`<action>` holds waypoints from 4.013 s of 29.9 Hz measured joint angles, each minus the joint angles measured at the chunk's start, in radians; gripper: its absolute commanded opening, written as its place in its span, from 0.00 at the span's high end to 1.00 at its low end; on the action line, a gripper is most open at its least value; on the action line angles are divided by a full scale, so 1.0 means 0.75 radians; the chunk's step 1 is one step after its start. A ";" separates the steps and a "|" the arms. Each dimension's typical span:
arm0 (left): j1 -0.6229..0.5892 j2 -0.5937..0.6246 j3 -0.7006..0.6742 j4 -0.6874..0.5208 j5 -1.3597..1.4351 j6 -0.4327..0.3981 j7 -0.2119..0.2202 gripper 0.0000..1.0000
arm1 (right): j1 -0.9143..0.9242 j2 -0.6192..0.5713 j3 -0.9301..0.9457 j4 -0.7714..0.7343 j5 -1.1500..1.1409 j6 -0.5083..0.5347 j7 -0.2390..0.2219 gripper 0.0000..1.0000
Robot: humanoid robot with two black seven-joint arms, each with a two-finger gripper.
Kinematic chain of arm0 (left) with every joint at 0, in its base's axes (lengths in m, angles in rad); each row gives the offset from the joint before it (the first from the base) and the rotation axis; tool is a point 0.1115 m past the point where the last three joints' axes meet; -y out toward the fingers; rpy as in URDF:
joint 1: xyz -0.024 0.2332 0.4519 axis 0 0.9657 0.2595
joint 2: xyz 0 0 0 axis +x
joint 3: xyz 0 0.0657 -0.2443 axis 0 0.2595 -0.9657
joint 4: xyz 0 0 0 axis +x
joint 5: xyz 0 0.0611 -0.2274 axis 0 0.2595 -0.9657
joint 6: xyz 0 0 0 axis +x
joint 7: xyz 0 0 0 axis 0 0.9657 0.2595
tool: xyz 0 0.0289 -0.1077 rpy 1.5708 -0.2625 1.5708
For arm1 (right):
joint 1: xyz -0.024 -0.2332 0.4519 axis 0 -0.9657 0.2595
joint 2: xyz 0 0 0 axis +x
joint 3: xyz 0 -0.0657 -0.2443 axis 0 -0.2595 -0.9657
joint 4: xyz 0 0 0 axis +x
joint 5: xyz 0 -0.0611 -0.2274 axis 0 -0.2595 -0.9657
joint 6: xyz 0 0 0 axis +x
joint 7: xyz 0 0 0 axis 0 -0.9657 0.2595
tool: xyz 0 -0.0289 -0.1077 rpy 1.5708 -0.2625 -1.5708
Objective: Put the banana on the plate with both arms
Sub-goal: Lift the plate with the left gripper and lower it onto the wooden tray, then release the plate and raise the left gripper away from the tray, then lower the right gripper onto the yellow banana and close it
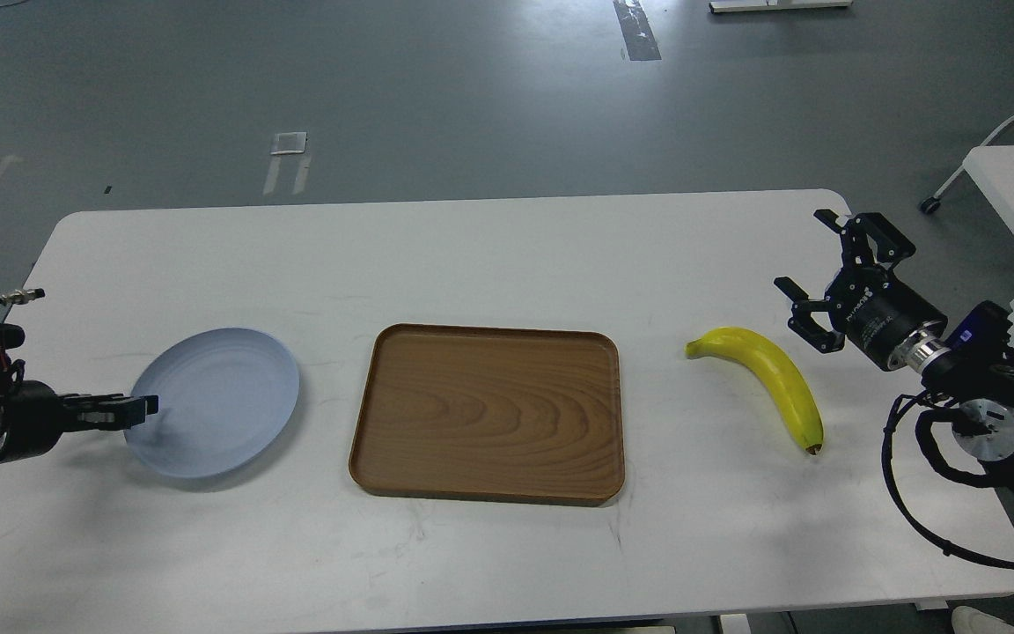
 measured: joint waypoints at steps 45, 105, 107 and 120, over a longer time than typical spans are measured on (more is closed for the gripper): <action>-0.452 -0.501 0.196 -0.128 -0.018 -0.149 0.000 1.00 | -0.017 -0.040 0.001 0.002 0.000 0.000 -0.001 0.01; -0.167 -0.264 -0.405 -0.074 -1.710 -0.263 0.000 0.01 | 0.848 -0.046 -1.100 0.093 -1.391 0.000 0.000 0.00; -0.141 -0.271 -0.412 -0.074 -1.720 -0.263 0.000 0.01 | 0.859 0.006 -1.188 0.050 -1.402 -0.003 0.000 0.00; -0.087 -0.312 -0.424 -0.073 -1.725 -0.263 0.000 0.01 | 0.851 0.144 -1.419 -0.053 -1.407 -0.087 0.000 0.09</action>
